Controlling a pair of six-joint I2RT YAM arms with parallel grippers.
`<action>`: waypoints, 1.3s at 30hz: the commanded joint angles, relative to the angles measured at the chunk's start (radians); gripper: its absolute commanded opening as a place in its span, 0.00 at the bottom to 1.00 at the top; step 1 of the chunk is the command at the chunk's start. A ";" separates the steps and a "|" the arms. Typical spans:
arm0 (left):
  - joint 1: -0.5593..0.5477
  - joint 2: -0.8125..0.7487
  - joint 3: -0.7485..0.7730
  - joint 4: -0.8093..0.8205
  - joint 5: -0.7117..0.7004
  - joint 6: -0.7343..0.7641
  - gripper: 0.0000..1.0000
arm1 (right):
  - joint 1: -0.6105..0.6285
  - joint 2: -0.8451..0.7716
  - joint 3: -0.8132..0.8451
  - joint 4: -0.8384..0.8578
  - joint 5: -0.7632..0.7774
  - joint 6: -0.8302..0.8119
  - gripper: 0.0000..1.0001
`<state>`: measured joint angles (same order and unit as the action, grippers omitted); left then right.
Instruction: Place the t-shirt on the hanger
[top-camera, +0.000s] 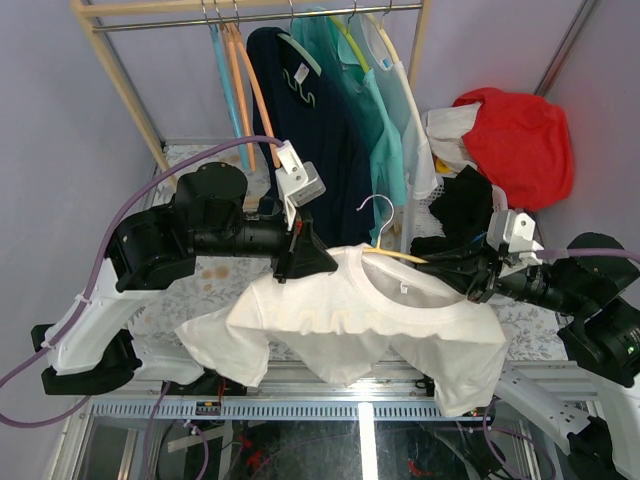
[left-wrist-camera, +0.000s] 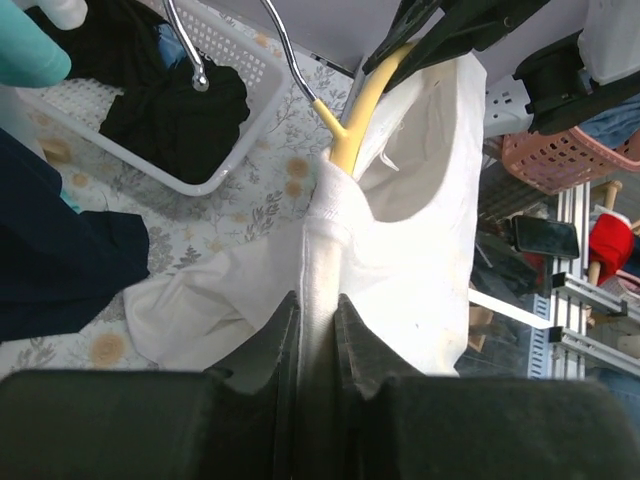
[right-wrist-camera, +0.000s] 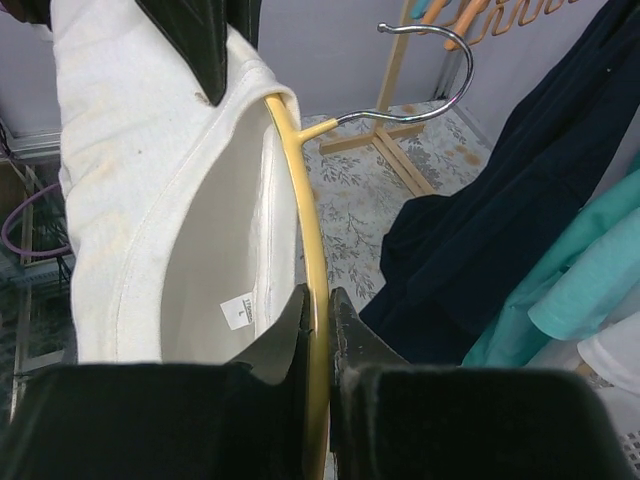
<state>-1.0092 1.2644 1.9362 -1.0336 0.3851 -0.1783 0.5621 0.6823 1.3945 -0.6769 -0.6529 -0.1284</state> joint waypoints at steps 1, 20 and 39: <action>0.014 0.009 0.006 0.021 -0.013 0.014 0.00 | -0.001 -0.012 0.005 0.126 -0.004 0.026 0.02; 0.011 -0.082 -0.060 0.127 -0.482 0.215 0.00 | 0.000 0.277 0.267 -0.143 0.425 0.225 0.50; 0.006 -0.186 -0.194 0.355 -0.519 0.375 0.00 | -0.001 0.274 0.205 -0.172 0.526 0.743 0.58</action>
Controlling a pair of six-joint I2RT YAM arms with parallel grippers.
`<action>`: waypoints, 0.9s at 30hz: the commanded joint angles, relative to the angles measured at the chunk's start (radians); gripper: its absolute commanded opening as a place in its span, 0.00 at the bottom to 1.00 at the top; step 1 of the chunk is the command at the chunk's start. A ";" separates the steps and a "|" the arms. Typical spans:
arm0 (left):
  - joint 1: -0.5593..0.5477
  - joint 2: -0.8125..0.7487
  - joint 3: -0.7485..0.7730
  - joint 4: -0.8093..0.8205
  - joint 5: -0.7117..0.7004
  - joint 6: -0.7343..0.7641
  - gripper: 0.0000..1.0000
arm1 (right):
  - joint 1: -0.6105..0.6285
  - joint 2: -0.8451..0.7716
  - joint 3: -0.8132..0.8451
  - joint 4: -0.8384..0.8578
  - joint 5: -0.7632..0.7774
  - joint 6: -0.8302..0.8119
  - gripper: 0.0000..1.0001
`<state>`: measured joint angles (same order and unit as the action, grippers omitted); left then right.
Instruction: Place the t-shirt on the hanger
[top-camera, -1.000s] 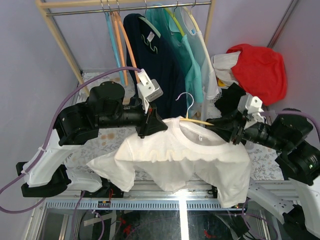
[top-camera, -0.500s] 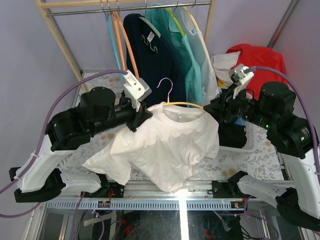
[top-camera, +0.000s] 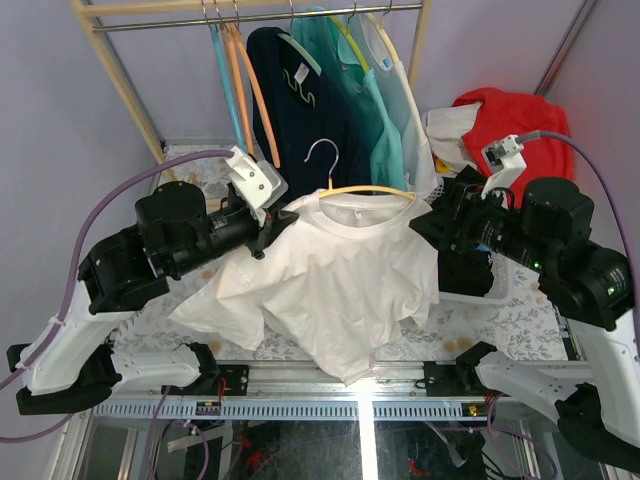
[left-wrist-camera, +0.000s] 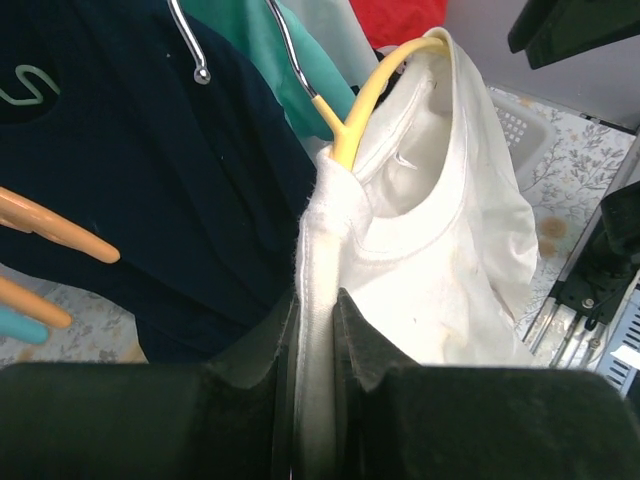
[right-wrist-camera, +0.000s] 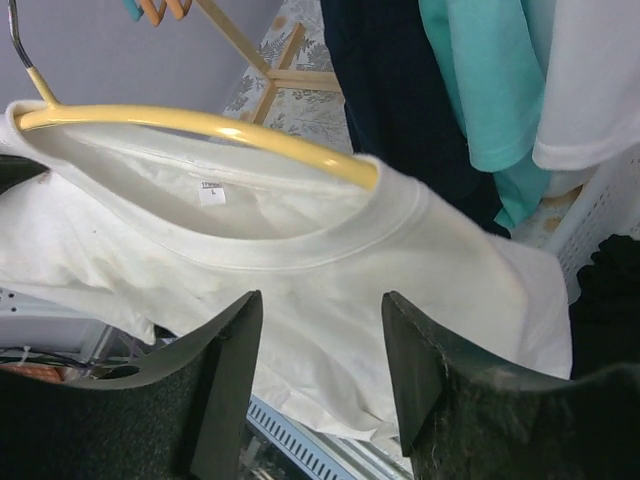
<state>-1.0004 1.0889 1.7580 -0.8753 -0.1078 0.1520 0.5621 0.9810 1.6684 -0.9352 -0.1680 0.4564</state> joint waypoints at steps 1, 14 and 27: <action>-0.003 -0.010 -0.014 0.201 -0.025 0.048 0.00 | -0.001 -0.028 -0.089 0.106 0.050 0.181 0.58; -0.047 0.010 0.030 0.208 0.013 0.084 0.00 | -0.001 0.004 -0.109 0.173 0.169 0.268 0.55; -0.053 0.019 0.031 0.208 0.036 0.087 0.00 | -0.001 0.037 -0.058 0.143 0.140 0.245 0.00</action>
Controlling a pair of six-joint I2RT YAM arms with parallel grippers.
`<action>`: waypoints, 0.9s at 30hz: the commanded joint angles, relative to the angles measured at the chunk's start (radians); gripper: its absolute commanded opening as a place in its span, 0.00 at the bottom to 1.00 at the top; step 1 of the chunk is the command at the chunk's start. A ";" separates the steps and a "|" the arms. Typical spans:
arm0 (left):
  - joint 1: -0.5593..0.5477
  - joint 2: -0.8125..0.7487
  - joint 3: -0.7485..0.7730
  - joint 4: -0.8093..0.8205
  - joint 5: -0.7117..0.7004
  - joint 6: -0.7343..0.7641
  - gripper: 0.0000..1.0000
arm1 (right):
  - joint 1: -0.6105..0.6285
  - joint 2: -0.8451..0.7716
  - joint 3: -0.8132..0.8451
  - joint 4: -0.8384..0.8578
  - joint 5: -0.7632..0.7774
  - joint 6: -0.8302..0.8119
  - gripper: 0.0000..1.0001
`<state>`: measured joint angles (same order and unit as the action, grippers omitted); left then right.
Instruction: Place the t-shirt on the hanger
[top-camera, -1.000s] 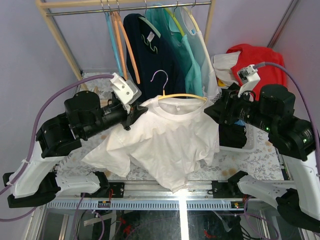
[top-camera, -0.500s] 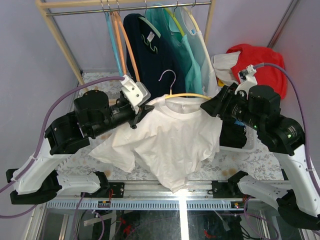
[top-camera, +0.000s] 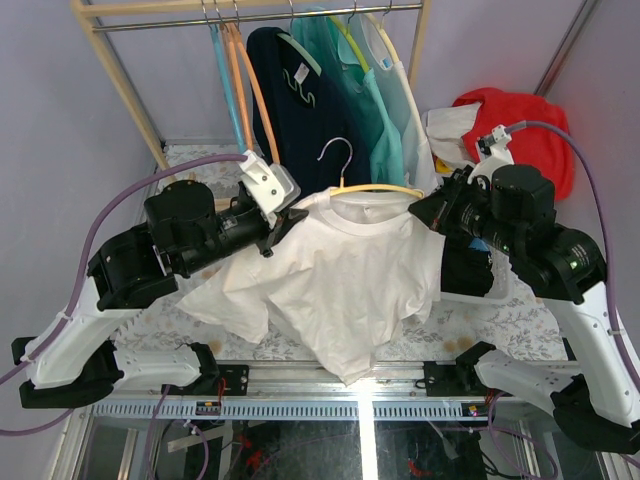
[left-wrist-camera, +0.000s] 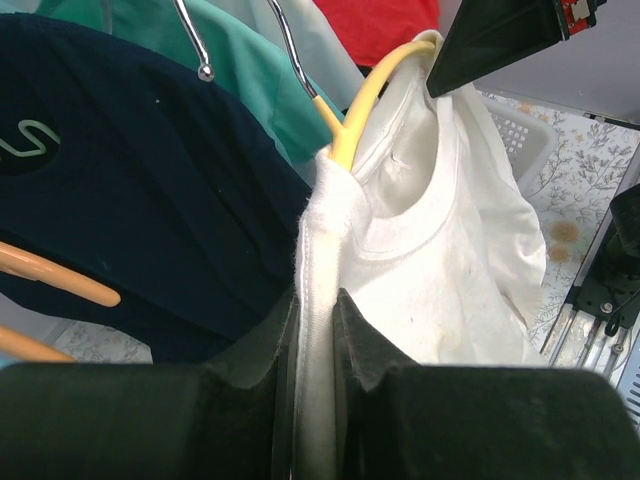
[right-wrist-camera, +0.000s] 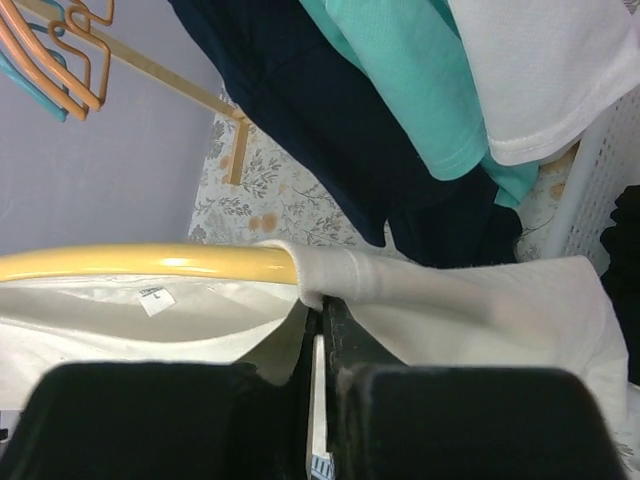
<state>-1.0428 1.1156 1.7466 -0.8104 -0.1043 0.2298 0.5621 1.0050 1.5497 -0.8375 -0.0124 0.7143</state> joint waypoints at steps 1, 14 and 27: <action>-0.013 -0.006 0.044 0.142 0.031 0.009 0.00 | 0.000 0.014 0.066 0.055 -0.028 -0.011 0.00; -0.034 0.047 0.114 0.143 0.030 0.025 0.00 | 0.002 0.105 0.182 0.212 -0.335 -0.006 0.00; -0.035 0.005 0.093 0.439 0.043 0.068 0.00 | 0.001 0.207 0.306 0.242 -0.630 -0.105 0.00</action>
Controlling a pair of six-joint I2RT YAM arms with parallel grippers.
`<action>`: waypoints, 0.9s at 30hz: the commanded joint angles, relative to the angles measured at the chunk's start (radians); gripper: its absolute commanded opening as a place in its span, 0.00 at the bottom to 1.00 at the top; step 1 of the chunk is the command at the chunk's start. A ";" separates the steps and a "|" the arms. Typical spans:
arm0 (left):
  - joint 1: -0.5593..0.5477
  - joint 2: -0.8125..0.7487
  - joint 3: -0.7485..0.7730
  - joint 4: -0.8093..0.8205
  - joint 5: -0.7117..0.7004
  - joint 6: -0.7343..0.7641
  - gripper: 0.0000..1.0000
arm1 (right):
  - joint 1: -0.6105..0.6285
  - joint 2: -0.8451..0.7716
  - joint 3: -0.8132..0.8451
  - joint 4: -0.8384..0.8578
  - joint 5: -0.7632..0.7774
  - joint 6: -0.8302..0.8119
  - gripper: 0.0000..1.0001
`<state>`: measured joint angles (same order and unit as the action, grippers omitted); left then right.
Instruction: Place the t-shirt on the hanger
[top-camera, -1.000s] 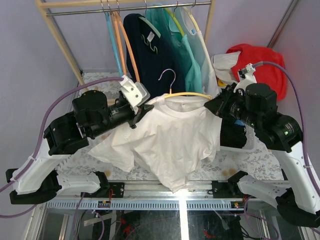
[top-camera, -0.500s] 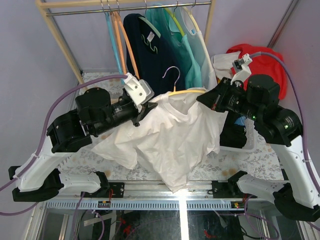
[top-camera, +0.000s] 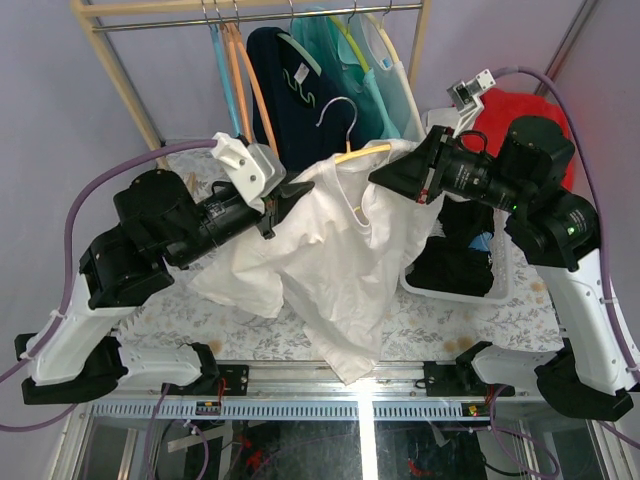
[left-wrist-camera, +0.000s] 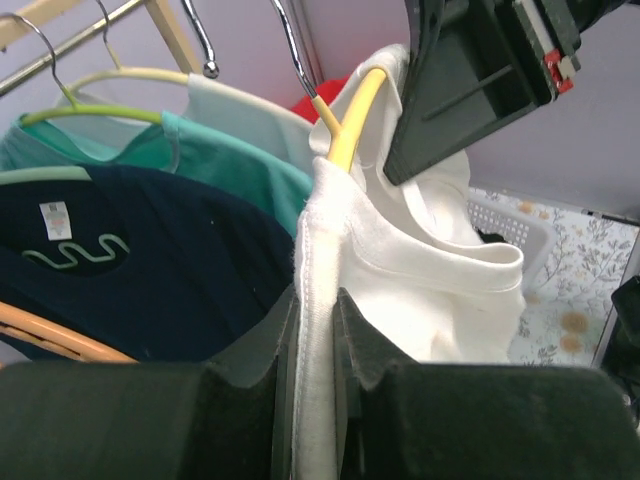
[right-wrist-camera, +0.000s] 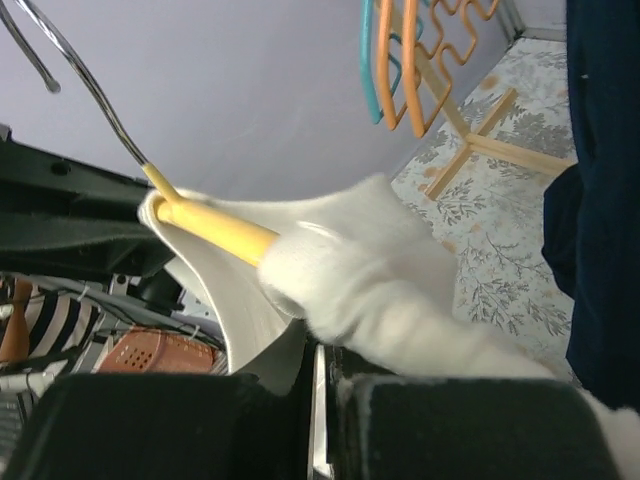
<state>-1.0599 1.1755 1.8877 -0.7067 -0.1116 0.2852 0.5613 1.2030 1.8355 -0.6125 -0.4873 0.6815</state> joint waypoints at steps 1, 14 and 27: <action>-0.017 -0.080 -0.084 0.393 0.066 0.010 0.00 | 0.002 -0.001 0.008 -0.002 -0.142 -0.100 0.00; -0.018 0.041 0.139 0.410 0.146 0.065 0.00 | 0.002 0.017 0.172 -0.131 -0.131 -0.265 0.47; -0.017 -0.095 0.002 0.192 0.143 0.010 0.00 | 0.002 -0.072 0.289 -0.082 -0.276 -0.407 0.70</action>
<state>-1.0672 1.1378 1.9068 -0.5781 0.0044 0.3401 0.5629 1.1343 2.0438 -0.7246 -0.6857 0.3321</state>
